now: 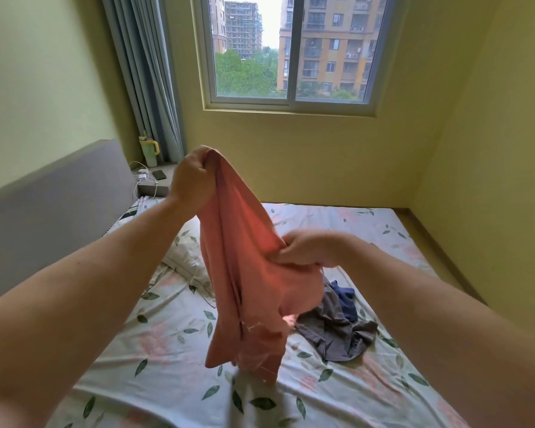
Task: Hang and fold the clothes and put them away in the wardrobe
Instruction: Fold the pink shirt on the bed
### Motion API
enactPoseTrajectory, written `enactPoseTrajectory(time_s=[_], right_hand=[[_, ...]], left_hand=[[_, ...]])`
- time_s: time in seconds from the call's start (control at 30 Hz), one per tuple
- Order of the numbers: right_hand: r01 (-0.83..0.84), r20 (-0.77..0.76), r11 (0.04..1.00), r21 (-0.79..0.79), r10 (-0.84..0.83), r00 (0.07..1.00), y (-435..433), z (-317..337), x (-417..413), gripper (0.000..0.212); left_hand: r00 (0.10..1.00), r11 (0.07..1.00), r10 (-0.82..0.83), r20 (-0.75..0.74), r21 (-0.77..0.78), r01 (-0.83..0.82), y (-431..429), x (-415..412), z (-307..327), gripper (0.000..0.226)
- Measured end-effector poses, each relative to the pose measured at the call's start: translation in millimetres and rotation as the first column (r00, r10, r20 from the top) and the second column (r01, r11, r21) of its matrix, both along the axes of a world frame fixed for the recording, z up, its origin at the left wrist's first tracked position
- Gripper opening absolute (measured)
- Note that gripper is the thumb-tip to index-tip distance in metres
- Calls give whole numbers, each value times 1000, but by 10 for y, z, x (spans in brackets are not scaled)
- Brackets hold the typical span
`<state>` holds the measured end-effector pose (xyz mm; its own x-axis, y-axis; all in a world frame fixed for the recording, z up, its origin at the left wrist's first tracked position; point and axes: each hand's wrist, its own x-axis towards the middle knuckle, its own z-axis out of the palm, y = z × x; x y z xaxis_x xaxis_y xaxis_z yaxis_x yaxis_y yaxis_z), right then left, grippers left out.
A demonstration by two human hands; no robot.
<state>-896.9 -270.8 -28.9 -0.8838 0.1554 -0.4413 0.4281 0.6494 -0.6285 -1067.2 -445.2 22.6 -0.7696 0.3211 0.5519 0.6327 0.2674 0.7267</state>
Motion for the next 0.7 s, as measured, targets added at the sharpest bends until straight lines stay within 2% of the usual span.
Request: enactPoseTrajectory(time_s=[0.1, 0.2, 0.27, 0.33, 0.4, 0.43, 0.47, 0.5, 0.57, 0.63, 0.7], right_hand=[[-100, 383, 990, 95, 57, 922, 92, -240, 68, 45], [-292, 617, 908, 301, 48, 785, 105, -390, 100, 59], [-369, 649, 847, 383, 38, 760, 89, -407, 120, 74], [-296, 587, 859, 418, -7, 810, 84, -381, 84, 68], [-268, 544, 855, 443, -20, 839, 78, -334, 29, 60], [-297, 538, 818, 493, -18, 843, 65, -288, 2, 59], [-323, 520, 768, 554, -16, 854, 49, -242, -24, 56], [-339, 511, 727, 597, -20, 859, 38, -207, -62, 50], [-382, 535, 669, 638, -28, 844, 22, -152, -139, 36], [-466, 597, 592, 658, -33, 801, -3, -98, -234, 18], [-551, 689, 539, 637, -77, 721, 1, -45, -358, 24]], left_hand=[[999, 1000, 24, -47, -3, -24, -113, -112, 1, 21], [993, 992, 117, -14, 42, -116, -209, -191, -17, 20], [996, 996, 93, -6, -9, -93, -273, -241, -43, 22], [1000, 989, 12, 16, -149, -9, -328, -287, -75, 19], [987, 928, -105, 120, -345, 141, -385, -325, -91, 11], [966, 855, -153, 210, -462, 236, -418, -327, -91, 12], [942, 736, -170, 290, -598, 318, -448, -320, -87, 25], [929, 569, -154, 338, -738, 363, -477, -317, -90, 39], [939, 217, -80, 335, -913, 345, -501, -285, -133, 46], [958, -38, -22, 286, -958, 285, -512, -313, -267, 47], [922, -189, 137, 362, -904, 383, -546, -347, -415, 40]])
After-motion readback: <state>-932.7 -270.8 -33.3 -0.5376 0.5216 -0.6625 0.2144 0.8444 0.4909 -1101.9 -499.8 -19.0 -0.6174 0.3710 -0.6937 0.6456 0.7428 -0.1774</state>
